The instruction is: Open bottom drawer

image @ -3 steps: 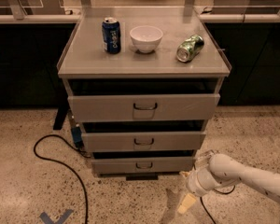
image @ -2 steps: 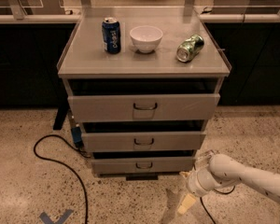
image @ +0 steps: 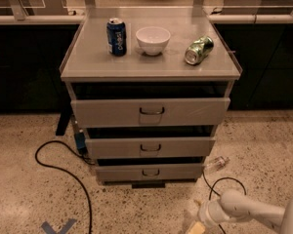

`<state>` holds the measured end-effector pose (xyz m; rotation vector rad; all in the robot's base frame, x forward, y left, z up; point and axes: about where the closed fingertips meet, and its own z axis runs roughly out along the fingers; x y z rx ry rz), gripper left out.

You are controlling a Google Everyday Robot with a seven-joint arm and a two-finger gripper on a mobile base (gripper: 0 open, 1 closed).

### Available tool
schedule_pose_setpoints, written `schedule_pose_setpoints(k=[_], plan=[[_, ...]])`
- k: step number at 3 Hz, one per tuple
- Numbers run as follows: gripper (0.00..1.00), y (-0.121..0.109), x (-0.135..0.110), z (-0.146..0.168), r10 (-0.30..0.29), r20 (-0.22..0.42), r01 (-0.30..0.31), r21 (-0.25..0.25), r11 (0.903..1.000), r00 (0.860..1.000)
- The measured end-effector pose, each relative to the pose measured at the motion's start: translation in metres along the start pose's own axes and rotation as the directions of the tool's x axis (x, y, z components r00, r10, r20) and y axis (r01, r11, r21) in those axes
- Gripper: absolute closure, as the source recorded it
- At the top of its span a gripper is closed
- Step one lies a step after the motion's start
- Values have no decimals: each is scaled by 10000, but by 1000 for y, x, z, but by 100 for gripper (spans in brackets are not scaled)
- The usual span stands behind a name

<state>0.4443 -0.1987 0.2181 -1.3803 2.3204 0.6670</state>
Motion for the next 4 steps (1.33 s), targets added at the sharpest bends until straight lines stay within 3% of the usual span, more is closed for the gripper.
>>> schedule_pose_setpoints(k=[1, 2, 3, 4], plan=[[0, -3, 11, 21, 274, 153, -279, 380, 9989, 9995], [0, -3, 10, 20, 259, 154, -265, 397, 9989, 9995], [0, -17, 1, 28, -319, 736, 292, 375, 9989, 9968], [0, -52, -53, 31, -1765, 2027, 1632, 806, 9833, 9632]])
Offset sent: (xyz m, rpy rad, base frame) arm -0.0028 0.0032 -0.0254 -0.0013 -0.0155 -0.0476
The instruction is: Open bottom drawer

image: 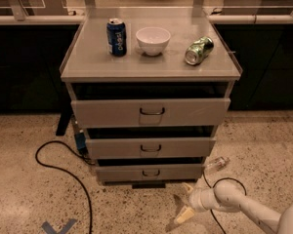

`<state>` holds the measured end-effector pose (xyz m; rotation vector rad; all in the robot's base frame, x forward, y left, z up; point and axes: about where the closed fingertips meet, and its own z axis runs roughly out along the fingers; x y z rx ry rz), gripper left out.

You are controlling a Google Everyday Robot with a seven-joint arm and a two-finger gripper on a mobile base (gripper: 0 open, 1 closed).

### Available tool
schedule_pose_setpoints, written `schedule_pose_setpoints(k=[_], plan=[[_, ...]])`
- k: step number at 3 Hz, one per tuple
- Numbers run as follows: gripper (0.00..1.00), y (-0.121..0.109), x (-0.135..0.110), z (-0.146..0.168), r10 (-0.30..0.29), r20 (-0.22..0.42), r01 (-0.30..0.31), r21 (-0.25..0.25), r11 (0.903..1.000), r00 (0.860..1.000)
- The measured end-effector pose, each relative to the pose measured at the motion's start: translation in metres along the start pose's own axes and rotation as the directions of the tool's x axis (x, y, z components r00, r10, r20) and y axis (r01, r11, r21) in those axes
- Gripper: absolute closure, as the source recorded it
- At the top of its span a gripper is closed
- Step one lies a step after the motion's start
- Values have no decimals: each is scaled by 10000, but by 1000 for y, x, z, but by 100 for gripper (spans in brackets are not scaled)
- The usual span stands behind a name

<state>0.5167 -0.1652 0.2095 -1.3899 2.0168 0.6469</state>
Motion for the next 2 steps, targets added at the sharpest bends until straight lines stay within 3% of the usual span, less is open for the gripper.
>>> schedule_pose_setpoints(k=[1, 2], plan=[[0, -25, -52, -7, -1306, 1510, 1229, 592, 9907, 9799], [0, -28, -65, -4, -1903, 1689, 1804, 722, 9809, 9671]])
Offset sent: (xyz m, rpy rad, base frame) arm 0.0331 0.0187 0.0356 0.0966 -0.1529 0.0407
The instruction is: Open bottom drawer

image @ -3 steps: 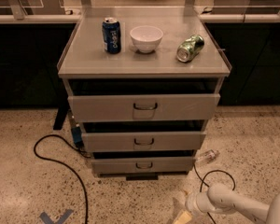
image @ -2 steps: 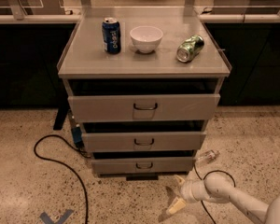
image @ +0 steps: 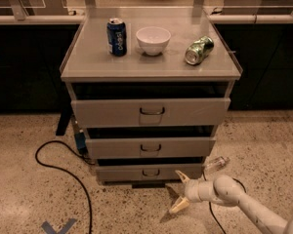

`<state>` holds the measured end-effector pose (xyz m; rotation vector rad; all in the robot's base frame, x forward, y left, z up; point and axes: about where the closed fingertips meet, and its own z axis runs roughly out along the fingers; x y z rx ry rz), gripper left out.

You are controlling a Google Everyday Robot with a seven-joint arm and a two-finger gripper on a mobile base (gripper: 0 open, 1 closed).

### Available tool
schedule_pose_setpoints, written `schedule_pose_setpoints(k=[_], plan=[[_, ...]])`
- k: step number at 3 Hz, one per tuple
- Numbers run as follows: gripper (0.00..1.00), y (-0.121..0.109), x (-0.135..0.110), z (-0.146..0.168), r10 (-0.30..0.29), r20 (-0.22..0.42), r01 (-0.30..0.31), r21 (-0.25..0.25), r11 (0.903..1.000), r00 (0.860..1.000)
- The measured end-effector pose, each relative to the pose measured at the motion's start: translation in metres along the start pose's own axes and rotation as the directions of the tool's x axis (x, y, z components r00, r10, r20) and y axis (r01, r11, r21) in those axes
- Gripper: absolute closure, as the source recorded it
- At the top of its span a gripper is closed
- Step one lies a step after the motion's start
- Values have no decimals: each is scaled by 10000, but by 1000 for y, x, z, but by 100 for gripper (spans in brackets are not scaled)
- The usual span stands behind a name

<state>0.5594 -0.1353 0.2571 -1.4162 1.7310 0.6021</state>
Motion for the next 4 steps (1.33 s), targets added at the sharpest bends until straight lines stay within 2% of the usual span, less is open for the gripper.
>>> schedule_pose_setpoints(k=[1, 2, 3, 4], plan=[[0, -1, 8, 13, 64, -79, -64, -8, 10000, 9999], [0, -31, 35, 41, 138, -1124, -85, 470, 9989, 9936], [0, -49, 32, 50, 156, -1267, -22, 1054, 9944, 9918], [0, -49, 32, 49, 156, -1267, -21, 1056, 9944, 9918]])
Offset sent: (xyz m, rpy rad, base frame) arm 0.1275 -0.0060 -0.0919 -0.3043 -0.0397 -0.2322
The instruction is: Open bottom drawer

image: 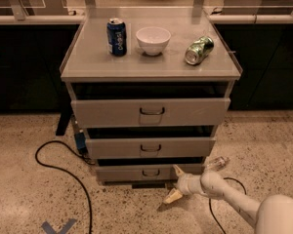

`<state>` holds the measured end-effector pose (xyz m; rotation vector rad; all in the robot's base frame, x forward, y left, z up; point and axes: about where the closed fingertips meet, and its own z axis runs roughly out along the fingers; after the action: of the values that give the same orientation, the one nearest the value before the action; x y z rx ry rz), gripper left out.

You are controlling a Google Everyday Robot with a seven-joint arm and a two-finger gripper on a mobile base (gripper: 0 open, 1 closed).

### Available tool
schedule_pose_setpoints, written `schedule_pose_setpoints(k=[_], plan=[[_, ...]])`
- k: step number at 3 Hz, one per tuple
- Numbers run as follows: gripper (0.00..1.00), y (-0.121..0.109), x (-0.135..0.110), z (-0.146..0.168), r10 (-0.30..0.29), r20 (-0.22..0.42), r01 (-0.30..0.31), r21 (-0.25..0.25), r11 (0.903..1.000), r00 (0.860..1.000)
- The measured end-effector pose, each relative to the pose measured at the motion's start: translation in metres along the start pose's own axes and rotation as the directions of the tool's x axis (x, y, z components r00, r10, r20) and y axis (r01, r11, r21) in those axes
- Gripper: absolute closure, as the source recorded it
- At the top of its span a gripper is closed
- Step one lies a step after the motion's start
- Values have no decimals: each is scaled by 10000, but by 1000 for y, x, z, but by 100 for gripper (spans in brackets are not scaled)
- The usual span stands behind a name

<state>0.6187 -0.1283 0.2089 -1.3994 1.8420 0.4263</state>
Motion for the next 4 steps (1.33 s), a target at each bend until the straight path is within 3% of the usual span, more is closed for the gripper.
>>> schedule_pose_setpoints(k=[1, 2, 4], plan=[[0, -9, 2, 4, -127, -594, 149, 367, 9992, 9982], [0, -23, 7, 5, 43, -777, 39, 1057, 9944, 9970], [0, -26, 10, 7, 84, -1049, 36, 1129, 9936, 9944]])
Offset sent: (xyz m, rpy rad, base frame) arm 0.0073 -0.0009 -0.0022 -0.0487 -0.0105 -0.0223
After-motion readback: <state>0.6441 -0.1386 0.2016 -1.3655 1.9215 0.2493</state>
